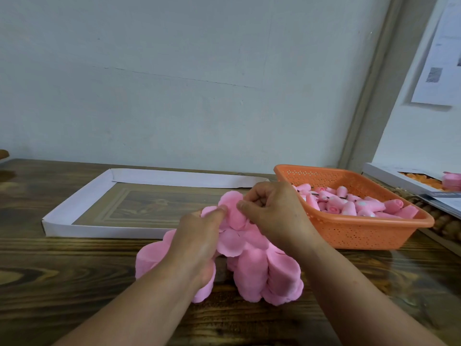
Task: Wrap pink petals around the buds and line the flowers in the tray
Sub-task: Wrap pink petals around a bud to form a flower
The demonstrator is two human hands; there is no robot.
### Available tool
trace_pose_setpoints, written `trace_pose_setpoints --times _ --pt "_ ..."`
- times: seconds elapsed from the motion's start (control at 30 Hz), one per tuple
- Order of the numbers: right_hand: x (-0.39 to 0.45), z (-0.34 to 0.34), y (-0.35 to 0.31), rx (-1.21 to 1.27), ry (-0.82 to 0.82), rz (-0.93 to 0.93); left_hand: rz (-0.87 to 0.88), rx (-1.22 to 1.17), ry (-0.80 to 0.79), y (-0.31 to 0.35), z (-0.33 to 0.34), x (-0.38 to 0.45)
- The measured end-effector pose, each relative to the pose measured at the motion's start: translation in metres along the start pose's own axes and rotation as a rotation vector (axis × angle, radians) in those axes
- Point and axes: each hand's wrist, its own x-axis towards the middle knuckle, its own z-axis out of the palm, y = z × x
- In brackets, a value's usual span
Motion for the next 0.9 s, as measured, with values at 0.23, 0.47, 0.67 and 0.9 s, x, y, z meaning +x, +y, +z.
trace_pose_setpoints --times 0.23,0.47,0.67,0.9 --pt "-0.002 -0.001 -0.002 0.043 0.033 0.036 0.110 0.066 -0.043 -0.001 0.001 -0.006" --pt "-0.001 0.000 -0.001 0.066 -0.005 0.035 0.122 0.062 -0.096 -0.003 0.000 -0.006" --pt "-0.003 -0.010 -0.003 0.177 -0.134 0.085 0.128 0.062 -0.103 -0.003 0.000 -0.006" --pt "-0.003 -0.009 -0.001 0.281 -0.118 0.091 0.116 0.077 -0.097 -0.002 -0.001 -0.005"
